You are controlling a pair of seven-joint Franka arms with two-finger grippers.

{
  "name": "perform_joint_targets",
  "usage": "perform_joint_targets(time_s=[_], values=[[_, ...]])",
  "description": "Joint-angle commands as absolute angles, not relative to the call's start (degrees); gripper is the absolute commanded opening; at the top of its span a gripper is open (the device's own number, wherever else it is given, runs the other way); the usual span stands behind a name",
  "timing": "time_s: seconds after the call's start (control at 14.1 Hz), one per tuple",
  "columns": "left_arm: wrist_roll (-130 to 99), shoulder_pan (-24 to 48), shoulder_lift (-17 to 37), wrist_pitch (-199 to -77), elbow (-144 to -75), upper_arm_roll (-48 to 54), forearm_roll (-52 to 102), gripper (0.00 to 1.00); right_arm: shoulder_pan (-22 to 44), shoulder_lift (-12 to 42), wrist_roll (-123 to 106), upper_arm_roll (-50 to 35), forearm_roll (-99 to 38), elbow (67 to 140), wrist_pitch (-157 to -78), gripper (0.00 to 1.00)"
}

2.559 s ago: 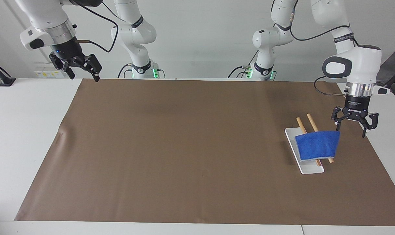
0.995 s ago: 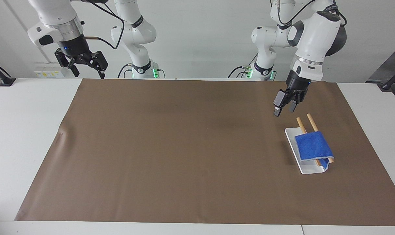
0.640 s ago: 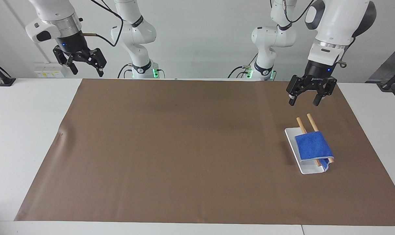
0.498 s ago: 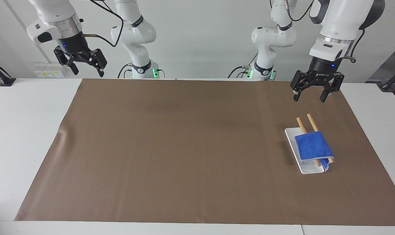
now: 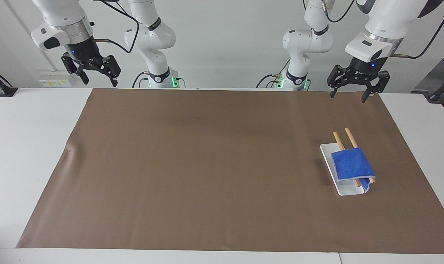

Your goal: Right arm passes towel to left arm to hang

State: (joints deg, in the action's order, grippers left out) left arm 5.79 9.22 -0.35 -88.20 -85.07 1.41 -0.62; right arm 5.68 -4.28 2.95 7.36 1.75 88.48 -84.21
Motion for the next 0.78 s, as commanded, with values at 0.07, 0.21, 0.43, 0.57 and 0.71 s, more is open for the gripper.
perform_joint_targets(time_s=[0.07, 0.21, 0.43, 0.57, 0.71], values=[[6.33, 8.88, -2.54, -83.58, -87.79, 1.41, -1.23, 1.00, 5.01, -5.80, -0.17, 7.29, 1.76, 90.18, -84.37, 1.00], [6.15, 8.88, -2.64, -84.28, -87.98, 1.23, -1.23, 1.00, 4.92, -5.80, 0.43, 7.29, 1.76, 90.26, -84.81, 1.00], [5.63, 6.00, -2.11, -84.29, -87.28, 1.05, 0.86, 1.00, 5.36, -5.80, 0.88, 7.29, 1.76, 90.61, -88.24, 1.00], [5.54, 4.22, -1.85, -83.94, -86.40, 1.14, 2.90, 1.00, 5.36, -6.59, 1.05, 7.38, 1.76, 92.01, -87.45, 1.00], [5.62, 4.22, -2.11, -83.67, -86.92, 1.14, 2.99, 1.00, 5.19, -7.12, 0.88, 7.38, 1.84, 93.25, -87.36, 1.00]])
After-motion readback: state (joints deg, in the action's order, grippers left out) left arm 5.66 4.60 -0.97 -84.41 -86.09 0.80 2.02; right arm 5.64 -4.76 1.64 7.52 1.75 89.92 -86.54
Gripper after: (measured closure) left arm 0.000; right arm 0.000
